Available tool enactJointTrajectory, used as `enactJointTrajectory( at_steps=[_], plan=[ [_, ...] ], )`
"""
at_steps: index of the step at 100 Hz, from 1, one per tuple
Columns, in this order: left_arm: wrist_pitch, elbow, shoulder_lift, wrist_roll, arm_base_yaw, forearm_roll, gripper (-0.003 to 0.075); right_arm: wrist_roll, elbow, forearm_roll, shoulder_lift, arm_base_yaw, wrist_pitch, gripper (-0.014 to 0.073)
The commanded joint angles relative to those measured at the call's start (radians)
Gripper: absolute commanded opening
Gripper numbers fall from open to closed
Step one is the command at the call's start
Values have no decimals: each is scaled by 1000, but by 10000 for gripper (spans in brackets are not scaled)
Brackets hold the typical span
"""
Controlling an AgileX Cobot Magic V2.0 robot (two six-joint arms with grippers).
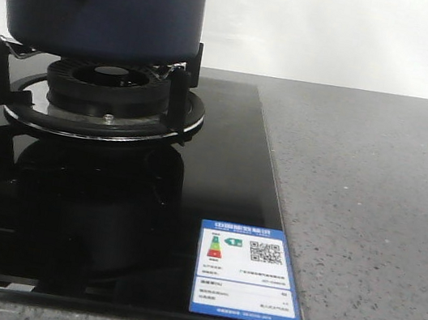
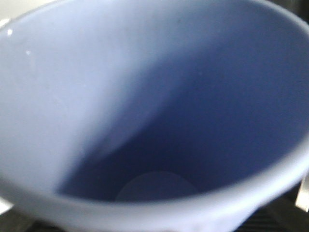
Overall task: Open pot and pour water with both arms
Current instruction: 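Tilt the cup over the open pot with right gripper to pour, then carry the cup back and lower it onto the counter, right gripper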
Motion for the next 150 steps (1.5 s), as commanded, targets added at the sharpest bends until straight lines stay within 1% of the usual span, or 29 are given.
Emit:
enactJointTrajectory(
  at_steps=[1,19,33,40,53,56,68,79,85,94,107,121,122,127,142,150],
  plan=[
    [-115,-37,-15,4,3,2,339,1,-40,-45,-45,3,-19,345],
    [-115,-37,-15,4,3,2,339,5,-40,-45,-45,3,-19,345],
    [-115,-37,-15,4,3,2,339,43,-40,-31,-45,3,-19,345],
    [-115,-37,-15,4,3,2,339,104,-40,-29,-45,3,-17,345],
    [-115,-37,-15,4,3,2,339,279,-40,-27,-45,3,9,345],
    [-115,-37,-15,4,3,2,339,303,-40,-25,-45,3,20,345],
    [-115,-37,-15,4,3,2,339,424,-40,-13,-47,3,140,345],
    [-115,-37,-15,4,3,2,339,523,-40,38,-57,3,238,345],
    [-115,-37,-15,4,3,2,339,549,-40,84,-70,-4,275,345],
    [-115,-37,-15,4,3,2,339,549,-40,164,-101,-9,310,345],
    [-115,-37,-15,4,3,2,339,553,-40,369,-169,-52,314,345],
    [-115,-37,-15,4,3,2,339,553,-40,627,-254,-170,300,345],
    [-115,-37,-15,4,3,2,339,553,-40,627,-257,-176,300,345],
    [-115,-37,-15,4,3,2,339,553,-30,714,-285,-223,283,345],
    [-115,-37,-15,4,3,2,339,557,45,897,-373,-352,207,345],
    [-115,-37,-15,4,3,2,339,559,138,964,-435,-409,109,345]
  ],
)
